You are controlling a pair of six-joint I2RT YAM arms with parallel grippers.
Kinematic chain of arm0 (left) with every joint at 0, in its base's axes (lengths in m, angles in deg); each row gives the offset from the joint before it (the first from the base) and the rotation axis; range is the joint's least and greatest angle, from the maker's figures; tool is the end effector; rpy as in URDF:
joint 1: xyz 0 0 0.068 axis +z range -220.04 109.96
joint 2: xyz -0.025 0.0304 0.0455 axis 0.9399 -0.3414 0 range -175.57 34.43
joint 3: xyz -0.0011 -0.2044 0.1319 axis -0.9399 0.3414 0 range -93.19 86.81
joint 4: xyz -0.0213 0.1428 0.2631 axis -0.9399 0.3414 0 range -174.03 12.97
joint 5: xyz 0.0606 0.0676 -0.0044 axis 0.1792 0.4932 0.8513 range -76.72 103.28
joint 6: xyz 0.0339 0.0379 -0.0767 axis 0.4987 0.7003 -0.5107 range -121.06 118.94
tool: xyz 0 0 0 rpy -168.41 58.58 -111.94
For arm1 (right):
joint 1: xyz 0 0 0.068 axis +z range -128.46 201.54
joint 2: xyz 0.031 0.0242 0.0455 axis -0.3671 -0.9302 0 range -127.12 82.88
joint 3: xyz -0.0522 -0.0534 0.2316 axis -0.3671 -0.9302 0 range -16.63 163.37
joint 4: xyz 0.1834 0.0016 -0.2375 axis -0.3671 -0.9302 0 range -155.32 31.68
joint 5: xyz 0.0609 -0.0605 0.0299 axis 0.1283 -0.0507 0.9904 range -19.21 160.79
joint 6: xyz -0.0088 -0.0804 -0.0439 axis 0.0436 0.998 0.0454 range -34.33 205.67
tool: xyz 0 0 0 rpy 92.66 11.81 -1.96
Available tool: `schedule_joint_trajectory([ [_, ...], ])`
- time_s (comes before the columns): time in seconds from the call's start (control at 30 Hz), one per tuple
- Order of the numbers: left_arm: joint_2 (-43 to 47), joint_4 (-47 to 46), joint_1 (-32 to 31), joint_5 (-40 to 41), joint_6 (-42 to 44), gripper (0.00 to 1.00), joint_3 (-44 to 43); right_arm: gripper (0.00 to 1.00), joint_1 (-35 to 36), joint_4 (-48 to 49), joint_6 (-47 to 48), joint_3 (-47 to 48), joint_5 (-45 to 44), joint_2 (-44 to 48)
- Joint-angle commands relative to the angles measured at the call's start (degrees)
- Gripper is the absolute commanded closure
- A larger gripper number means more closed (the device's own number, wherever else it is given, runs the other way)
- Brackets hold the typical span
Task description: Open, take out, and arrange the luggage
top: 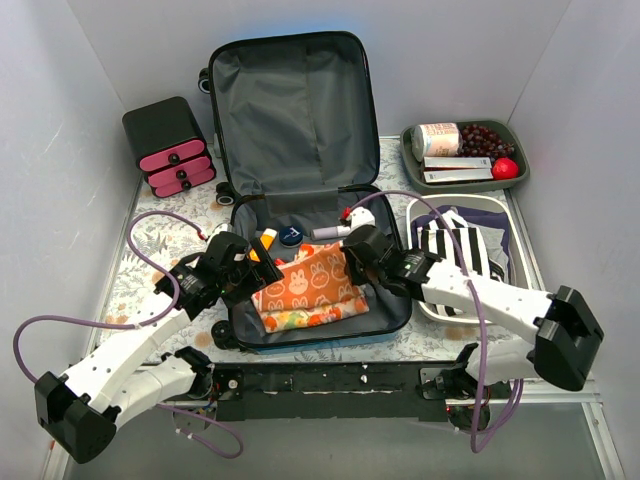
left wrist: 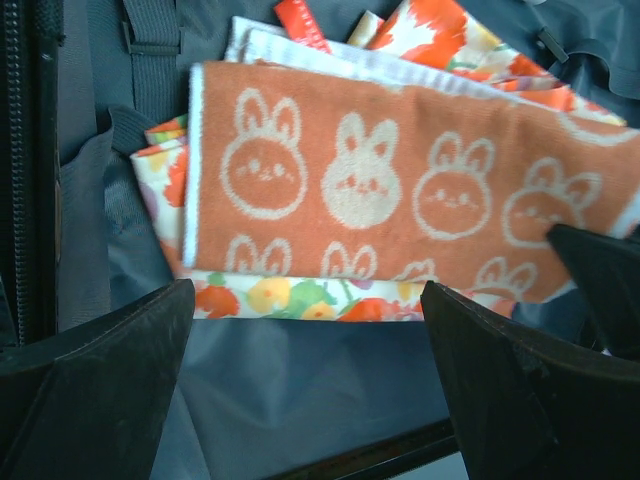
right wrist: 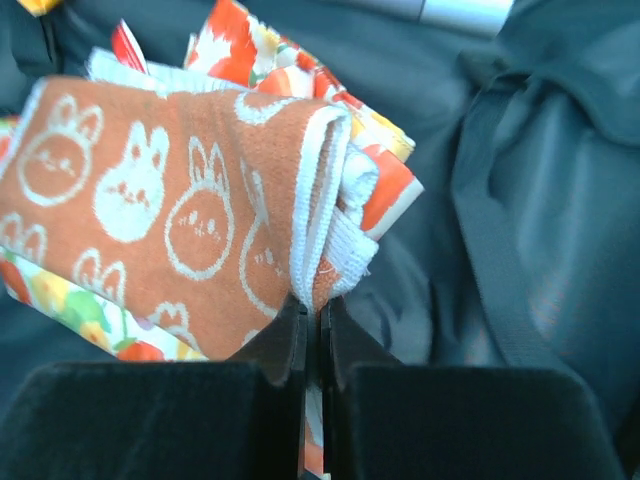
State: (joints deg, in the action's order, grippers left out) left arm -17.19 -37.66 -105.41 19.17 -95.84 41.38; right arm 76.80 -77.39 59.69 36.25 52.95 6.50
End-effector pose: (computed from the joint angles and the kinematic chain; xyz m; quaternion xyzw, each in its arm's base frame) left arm 0.2175 -0.1439 0.2012 -0.4830 0.8134 -0.2701 0.1792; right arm 0.2279 0.2842 0.1781 -0.1682 0.8909 0.1509 0.3941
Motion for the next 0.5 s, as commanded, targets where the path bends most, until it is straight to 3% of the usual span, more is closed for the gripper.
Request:
schedule_joint_trajectory([
  [0.0,0.8,0.3,-0.1,1.1,0.0,0.02,0.5,0.99,0.1,-1.2,3.2,4.4,-9.6,4.4],
  [0.17,-0.3,-0.6,-0.1,0.7,0.7,0.02,0.9,0.99,-0.5,-8.3,2.4,6.3,-18.8,4.6],
  [0.47,-4.3,-4.7,-0.1,-2.7,1.4,0.02,3.0,0.99,-5.8,-7.6,1.5,3.1,-16.6,4.6],
])
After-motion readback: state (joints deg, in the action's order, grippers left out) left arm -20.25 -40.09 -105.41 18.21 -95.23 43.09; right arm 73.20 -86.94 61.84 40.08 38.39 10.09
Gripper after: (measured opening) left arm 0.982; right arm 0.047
